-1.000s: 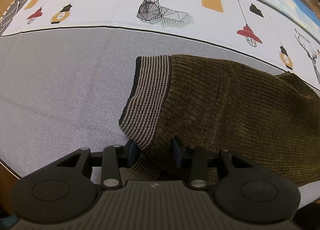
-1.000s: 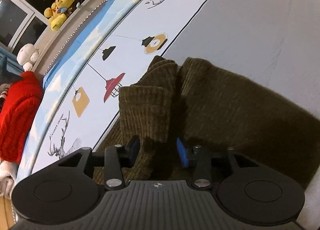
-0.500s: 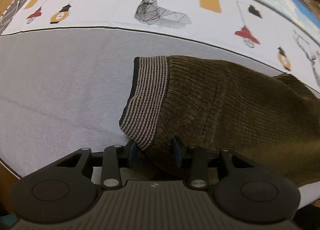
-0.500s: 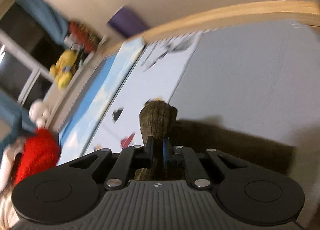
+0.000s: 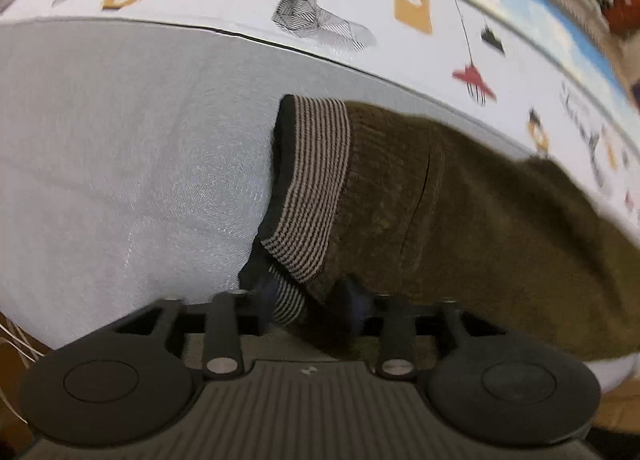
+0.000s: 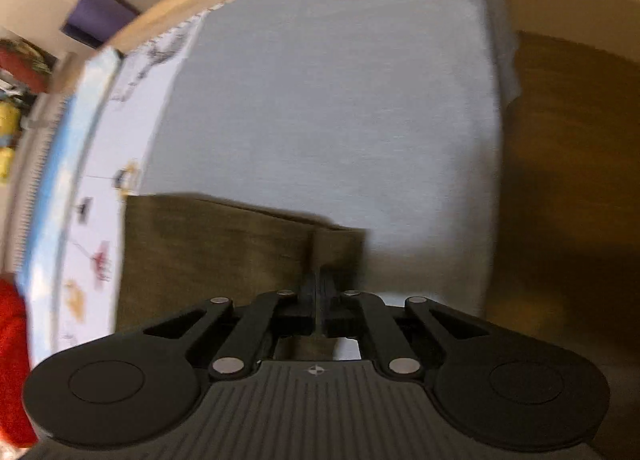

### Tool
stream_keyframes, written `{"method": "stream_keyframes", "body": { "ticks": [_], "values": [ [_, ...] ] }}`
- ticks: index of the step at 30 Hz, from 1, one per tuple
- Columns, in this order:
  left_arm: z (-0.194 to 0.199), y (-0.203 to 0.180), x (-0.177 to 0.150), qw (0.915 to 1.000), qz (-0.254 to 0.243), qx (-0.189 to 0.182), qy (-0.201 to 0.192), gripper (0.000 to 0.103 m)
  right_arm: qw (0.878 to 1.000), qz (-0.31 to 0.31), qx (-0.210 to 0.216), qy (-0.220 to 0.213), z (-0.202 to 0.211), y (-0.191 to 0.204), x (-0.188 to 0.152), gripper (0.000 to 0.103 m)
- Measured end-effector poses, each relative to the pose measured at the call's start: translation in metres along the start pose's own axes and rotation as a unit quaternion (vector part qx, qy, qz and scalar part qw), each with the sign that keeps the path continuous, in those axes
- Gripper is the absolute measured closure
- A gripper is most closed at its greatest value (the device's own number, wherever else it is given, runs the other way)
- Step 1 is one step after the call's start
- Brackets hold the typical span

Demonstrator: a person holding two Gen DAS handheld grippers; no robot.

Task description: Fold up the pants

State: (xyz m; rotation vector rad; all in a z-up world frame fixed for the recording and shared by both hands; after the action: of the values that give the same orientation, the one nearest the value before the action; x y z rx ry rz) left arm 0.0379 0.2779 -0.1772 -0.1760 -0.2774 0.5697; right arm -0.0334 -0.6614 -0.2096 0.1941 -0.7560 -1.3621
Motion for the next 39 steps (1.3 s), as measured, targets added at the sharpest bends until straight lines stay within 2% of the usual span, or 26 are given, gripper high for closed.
{"method": "stream_keyframes", "body": {
  "ticks": [1, 5, 8, 13, 14, 15, 16, 18, 20, 23, 26, 28, 29, 30, 32, 34, 37, 39],
  "values": [
    [0.000, 0.001, 0.002, 0.9999, 0.010, -0.006, 0.000, 0.048, 1.000, 0.005, 0.008, -0.001, -0.001, 0.004, 0.001, 0.097],
    [-0.002, 0.001, 0.007, 0.9992, 0.034, -0.020, 0.003, 0.047, 0.999, 0.039, 0.002, 0.003, -0.010, 0.017, 0.000, 0.076],
    [-0.006, 0.001, 0.010, 0.9992, 0.038, -0.015, 0.004, 0.047, 0.998, 0.062, -0.008, 0.003, -0.017, 0.024, -0.001, 0.075],
    [-0.013, -0.003, 0.014, 0.9995, 0.031, -0.001, 0.002, 0.049, 0.996, 0.092, -0.021, 0.000, -0.024, 0.026, 0.000, 0.076],
    [-0.014, -0.003, 0.015, 0.9996, 0.029, 0.006, 0.000, 0.049, 0.995, 0.098, -0.024, -0.002, -0.024, 0.027, 0.001, 0.083],
    [-0.015, -0.003, 0.016, 0.9995, 0.028, 0.013, -0.003, 0.057, 0.994, 0.102, -0.028, -0.007, -0.022, 0.028, 0.002, 0.091],
    [-0.014, -0.001, 0.018, 0.9993, 0.029, 0.023, -0.008, 0.068, 0.994, 0.107, -0.025, -0.011, -0.020, 0.030, 0.004, 0.092],
    [-0.011, 0.000, 0.019, 0.9989, 0.037, 0.023, -0.014, 0.074, 0.994, 0.109, -0.020, -0.022, -0.011, 0.034, 0.006, 0.094],
    [-0.004, -0.004, 0.020, 0.9991, 0.026, 0.020, -0.029, 0.078, 0.993, 0.110, -0.015, -0.034, 0.000, 0.038, 0.008, 0.095],
    [0.017, -0.007, 0.022, 0.9976, 0.025, -0.007, -0.064, 0.082, 0.994, 0.092, 0.002, -0.053, 0.022, 0.039, 0.012, 0.096],
    [0.048, 0.005, 0.025, 0.9888, 0.075, -0.078, -0.102, 0.083, 0.994, 0.063, 0.041, -0.073, 0.050, 0.040, 0.017, 0.096],
    [0.048, 0.018, 0.022, 0.9876, 0.092, -0.084, -0.096, 0.083, 0.993, 0.079, 0.040, -0.081, 0.057, 0.038, 0.021, 0.096],
    [0.041, 0.026, 0.020, 0.9885, 0.101, -0.081, -0.077, 0.083, 0.993, 0.091, 0.018, -0.076, 0.055, 0.032, 0.020, 0.096],
    [0.032, 0.031, 0.016, 0.9909, 0.100, -0.071, -0.057, 0.083, 0.994, 0.098, -0.006, -0.053, 0.045, 0.022, 0.017, 0.096],
    [0.014, 0.032, 0.008, 0.9974, 0.062, -0.024, -0.028, 0.082, 0.994, 0.102, -0.041, 0.020, 0.016, 0.001, 0.002, 0.096],
    [0.000, 0.027, 0.000, 0.9995, 0.029, 0.009, -0.001, 0.076, 0.994, 0.091, -0.049, 0.037, 0.005, -0.011, -0.003, 0.096],
    [0.003, 0.024, 0.003, 0.9992, 0.006, 0.039, -0.011, 0.063, 0.990, 0.124, -0.053, 0.040, 0.004, -0.003, -0.003, 0.090],
    [0.019, 0.023, 0.012, 0.9973, 0.005, 0.050, -0.053, 0.063, 0.989, 0.133, -0.061, 0.028, 0.011, -0.001, 0.001, 0.089]
  ]
}}
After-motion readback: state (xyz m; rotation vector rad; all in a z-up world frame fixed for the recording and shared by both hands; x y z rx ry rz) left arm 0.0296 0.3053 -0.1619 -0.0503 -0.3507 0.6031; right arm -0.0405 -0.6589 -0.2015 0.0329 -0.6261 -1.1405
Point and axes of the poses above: each gripper's, at about its wrist camera, not at the fingertips, and z roughly against the way its jaws point, y to its left, x to its top, the point moved 9 cm from there along -z, roughly the way its jaws point, and after that the axes turned 9 degrees about z, right-handed, at the moved point
